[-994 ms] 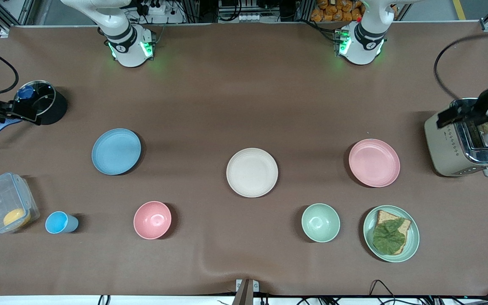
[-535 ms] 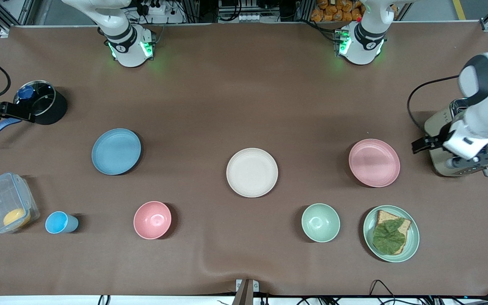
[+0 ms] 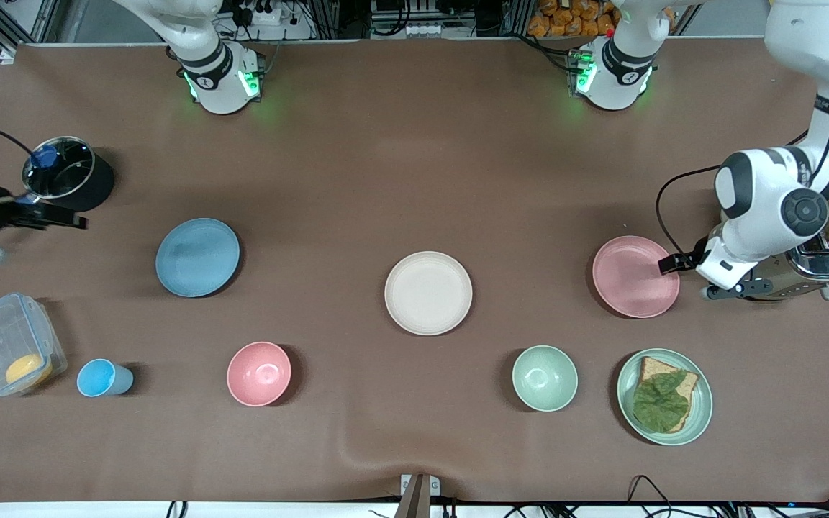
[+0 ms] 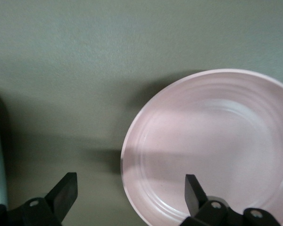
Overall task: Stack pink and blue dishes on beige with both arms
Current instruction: 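Reach the right gripper to the blue plate while the left gripper reaches pink, then grasp the blue plate rim with the right gripper while the left gripper grasps pink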
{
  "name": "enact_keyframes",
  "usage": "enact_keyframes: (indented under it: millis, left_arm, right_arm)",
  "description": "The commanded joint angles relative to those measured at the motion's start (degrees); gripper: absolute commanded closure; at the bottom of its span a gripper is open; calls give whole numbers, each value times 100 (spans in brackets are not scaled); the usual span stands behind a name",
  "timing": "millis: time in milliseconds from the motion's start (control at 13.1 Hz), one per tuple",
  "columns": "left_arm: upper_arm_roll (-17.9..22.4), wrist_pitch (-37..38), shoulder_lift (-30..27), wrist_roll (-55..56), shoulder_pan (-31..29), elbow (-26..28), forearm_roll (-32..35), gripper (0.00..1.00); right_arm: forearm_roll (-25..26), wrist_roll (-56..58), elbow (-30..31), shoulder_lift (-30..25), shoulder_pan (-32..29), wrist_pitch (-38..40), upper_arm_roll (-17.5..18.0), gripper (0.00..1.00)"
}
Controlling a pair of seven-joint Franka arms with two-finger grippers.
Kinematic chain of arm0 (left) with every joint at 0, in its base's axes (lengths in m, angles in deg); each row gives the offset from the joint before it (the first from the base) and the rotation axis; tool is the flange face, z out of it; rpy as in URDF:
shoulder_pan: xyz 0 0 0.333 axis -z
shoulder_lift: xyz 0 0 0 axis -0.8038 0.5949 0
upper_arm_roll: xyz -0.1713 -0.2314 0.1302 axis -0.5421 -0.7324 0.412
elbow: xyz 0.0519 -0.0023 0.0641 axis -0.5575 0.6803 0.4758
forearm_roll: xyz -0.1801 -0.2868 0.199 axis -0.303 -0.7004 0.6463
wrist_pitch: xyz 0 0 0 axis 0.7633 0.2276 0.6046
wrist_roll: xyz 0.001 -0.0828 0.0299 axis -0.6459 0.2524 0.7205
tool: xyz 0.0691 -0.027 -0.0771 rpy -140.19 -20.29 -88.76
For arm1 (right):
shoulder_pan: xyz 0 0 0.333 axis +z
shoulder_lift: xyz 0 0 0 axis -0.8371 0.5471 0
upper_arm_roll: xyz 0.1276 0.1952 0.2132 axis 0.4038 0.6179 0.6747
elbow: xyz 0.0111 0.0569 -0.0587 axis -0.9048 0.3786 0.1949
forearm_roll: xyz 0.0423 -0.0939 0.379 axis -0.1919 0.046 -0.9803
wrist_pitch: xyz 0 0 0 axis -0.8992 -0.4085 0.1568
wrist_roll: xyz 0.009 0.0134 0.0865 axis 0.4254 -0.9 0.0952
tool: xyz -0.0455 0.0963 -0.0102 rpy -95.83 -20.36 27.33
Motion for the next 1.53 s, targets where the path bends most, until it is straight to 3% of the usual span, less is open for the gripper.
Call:
enact_keyframes:
  millis: [0, 153, 611, 841, 917, 1146, 1299, 1452]
  left_arm:
    - [-62, -114, 232, -16, -70, -57, -228, 0]
    - [-62, -150, 286, -95, -97, -57, -265, 0]
    - [-71, -159, 514, -148, -307, -92, -379, 0]
    - [-71, -159, 558, -157, -325, -110, -379, 0]
    - [-71, -159, 567, -157, -325, -110, -388, 11]
    - [-106, -159, 567, -157, -334, -110, -449, 56]
    - [-115, -159, 567, -166, -325, -110, -695, 98]
    - [-150, -159, 471, -174, -325, -101, -1010, 100]
  right_arm:
    - [-199, 196, 927, -51, 36, -1009, 74, 0]
    - [-496, 589, 1193, 256, 72, -1504, 74, 0]
    - [-1735, 2312, 1194, 1592, -43, -2225, 74, 0]
    - [-1772, 2499, 1194, 1708, -60, -2270, 65, 0]
    - [-1772, 2499, 1194, 1708, -51, -2279, 65, 0]
    - [-1772, 2691, 1185, 1796, -78, -2288, 65, 0]
    - [-1772, 2824, 1150, 1866, -78, -2270, 65, 0]
    - [-1772, 2842, 1141, 1892, -60, -2235, 65, 28]
